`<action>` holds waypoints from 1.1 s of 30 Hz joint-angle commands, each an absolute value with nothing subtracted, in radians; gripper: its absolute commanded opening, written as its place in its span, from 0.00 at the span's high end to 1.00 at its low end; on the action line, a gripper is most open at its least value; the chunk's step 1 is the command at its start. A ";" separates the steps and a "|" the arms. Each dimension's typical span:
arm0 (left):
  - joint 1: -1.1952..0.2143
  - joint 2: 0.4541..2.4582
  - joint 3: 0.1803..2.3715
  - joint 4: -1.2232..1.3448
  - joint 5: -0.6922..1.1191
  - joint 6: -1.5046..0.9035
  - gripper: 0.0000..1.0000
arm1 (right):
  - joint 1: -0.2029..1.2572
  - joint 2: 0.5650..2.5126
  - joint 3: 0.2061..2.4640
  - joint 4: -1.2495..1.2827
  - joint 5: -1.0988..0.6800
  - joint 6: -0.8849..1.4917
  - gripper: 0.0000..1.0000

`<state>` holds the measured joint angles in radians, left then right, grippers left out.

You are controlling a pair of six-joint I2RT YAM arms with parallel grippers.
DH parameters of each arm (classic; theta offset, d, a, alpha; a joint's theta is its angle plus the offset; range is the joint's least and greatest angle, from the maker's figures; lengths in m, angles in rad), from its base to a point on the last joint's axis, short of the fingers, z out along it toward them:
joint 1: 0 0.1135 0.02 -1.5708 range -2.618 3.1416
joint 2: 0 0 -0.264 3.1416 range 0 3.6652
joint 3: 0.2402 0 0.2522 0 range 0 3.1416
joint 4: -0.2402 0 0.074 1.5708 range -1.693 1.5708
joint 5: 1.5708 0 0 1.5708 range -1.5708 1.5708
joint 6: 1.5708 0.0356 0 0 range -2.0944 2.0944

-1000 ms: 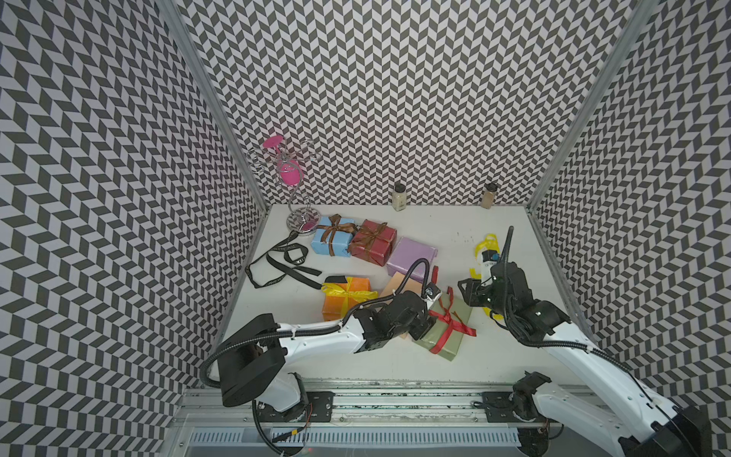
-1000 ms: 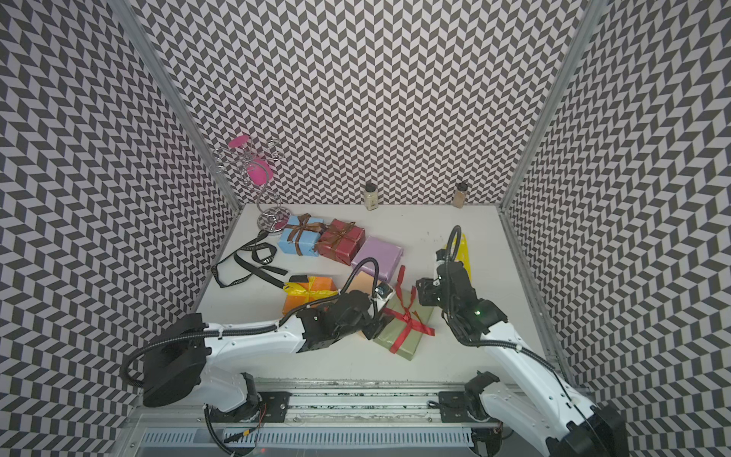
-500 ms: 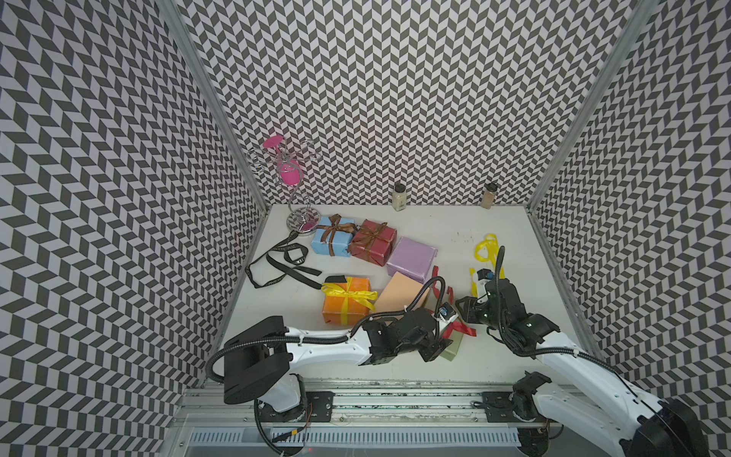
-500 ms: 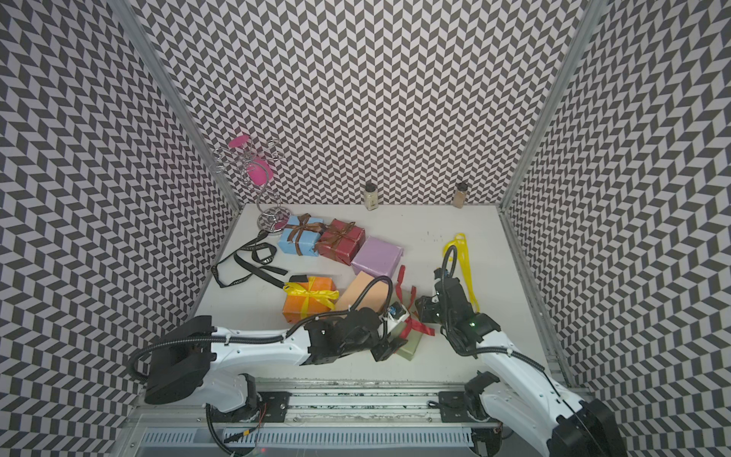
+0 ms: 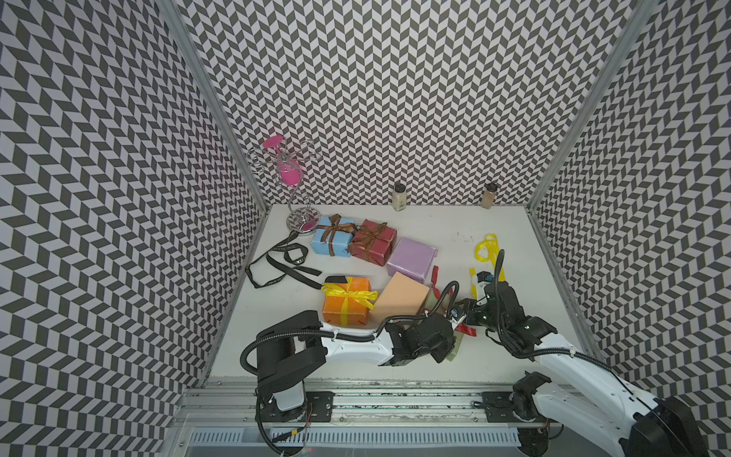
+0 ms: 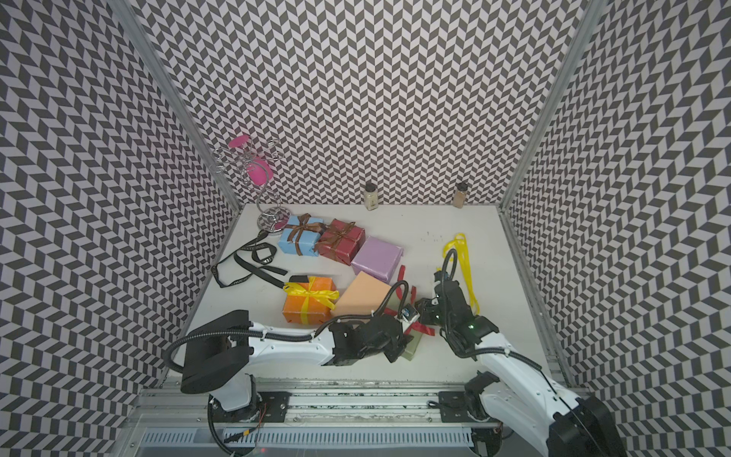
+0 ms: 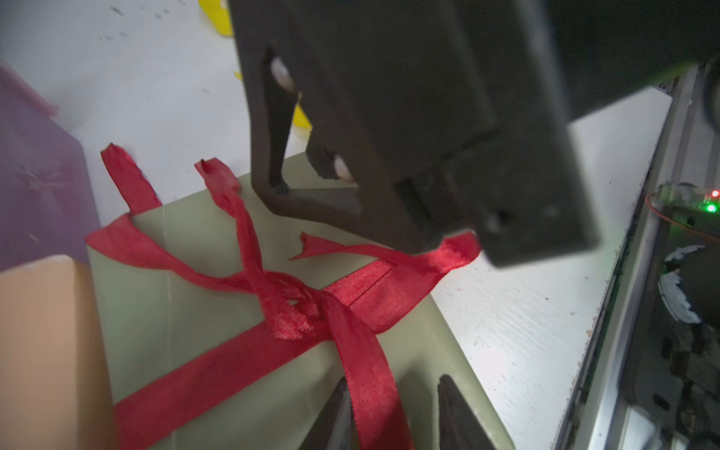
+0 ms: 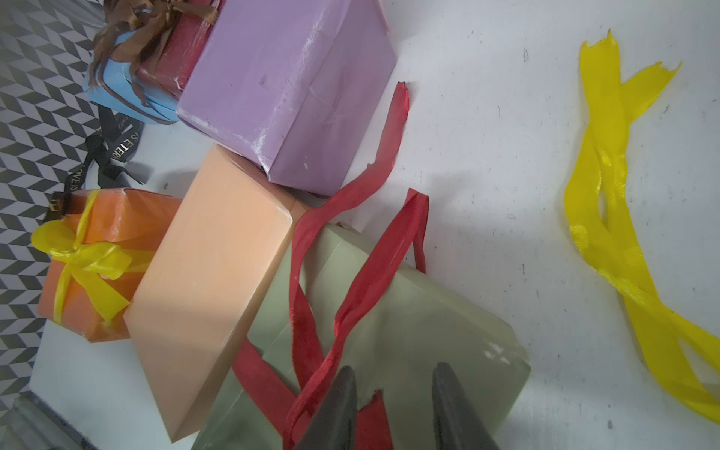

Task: Untie the ribbon bows on the gift boxes
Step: Untie the ribbon from the gift box.

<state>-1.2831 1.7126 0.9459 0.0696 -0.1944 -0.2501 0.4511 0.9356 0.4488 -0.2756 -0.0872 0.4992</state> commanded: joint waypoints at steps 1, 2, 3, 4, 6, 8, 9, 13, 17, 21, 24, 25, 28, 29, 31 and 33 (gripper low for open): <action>-1.292 1.711 0.957 0.067 -0.215 -0.288 0.78 | 0.450 0.933 0.433 -0.208 -0.094 0.512 0.66; -1.292 1.699 0.943 0.074 -0.215 -0.295 0.84 | 0.450 0.935 0.431 -0.200 -0.098 0.511 0.66; -1.292 1.680 0.929 0.082 -0.212 -0.302 0.88 | 0.451 0.938 0.428 -0.193 -0.099 0.511 0.66; -1.292 1.653 0.905 0.092 -0.212 -0.307 0.94 | 0.450 0.943 0.428 -0.187 -0.102 0.510 0.66; -1.292 1.586 0.857 0.107 -0.217 -0.320 1.00 | 0.449 0.955 0.428 -0.178 -0.107 0.506 0.66; -1.292 1.489 0.791 0.124 -0.235 -0.332 1.00 | 0.451 0.968 0.434 -0.178 -0.123 0.499 0.66; -1.292 1.445 0.757 0.134 -0.247 -0.339 1.00 | 0.450 0.972 0.437 -0.179 -0.130 0.496 0.66; -1.292 1.220 0.575 0.181 -0.342 -0.381 1.00 | 0.450 0.973 0.437 -0.175 -0.128 0.491 0.66; -1.290 1.019 0.413 0.173 -0.459 -0.467 1.00 | 0.450 0.976 0.433 -0.165 -0.120 0.491 0.66; -1.290 0.904 0.336 0.108 -0.509 -0.557 0.97 | 0.451 0.994 0.434 -0.154 -0.128 0.484 0.66; -1.290 0.867 0.303 0.056 -0.522 -0.645 0.97 | 0.450 1.010 0.440 -0.150 -0.139 0.479 0.66; -1.290 0.860 0.293 0.040 -0.519 -0.674 0.97 | 0.450 1.015 0.443 -0.150 -0.142 0.476 0.66; -1.290 0.845 0.271 0.007 -0.504 -0.732 0.91 | 0.449 1.019 0.452 -0.156 -0.147 0.470 0.66; -1.290 0.842 0.268 0.005 -0.493 -0.735 0.86 | 0.450 1.018 0.455 -0.157 -0.151 0.467 0.66; -1.290 0.841 0.267 0.011 -0.469 -0.722 0.66 | 0.450 1.013 0.459 -0.161 -0.165 0.458 0.66; -1.290 0.849 0.286 0.020 -0.442 -0.674 0.52 | 0.450 1.007 0.463 -0.166 -0.177 0.453 0.66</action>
<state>-1.2854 0.8547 0.2714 0.0261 -0.4549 -0.6590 0.4511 1.0096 0.4370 -0.1841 -0.1535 0.4713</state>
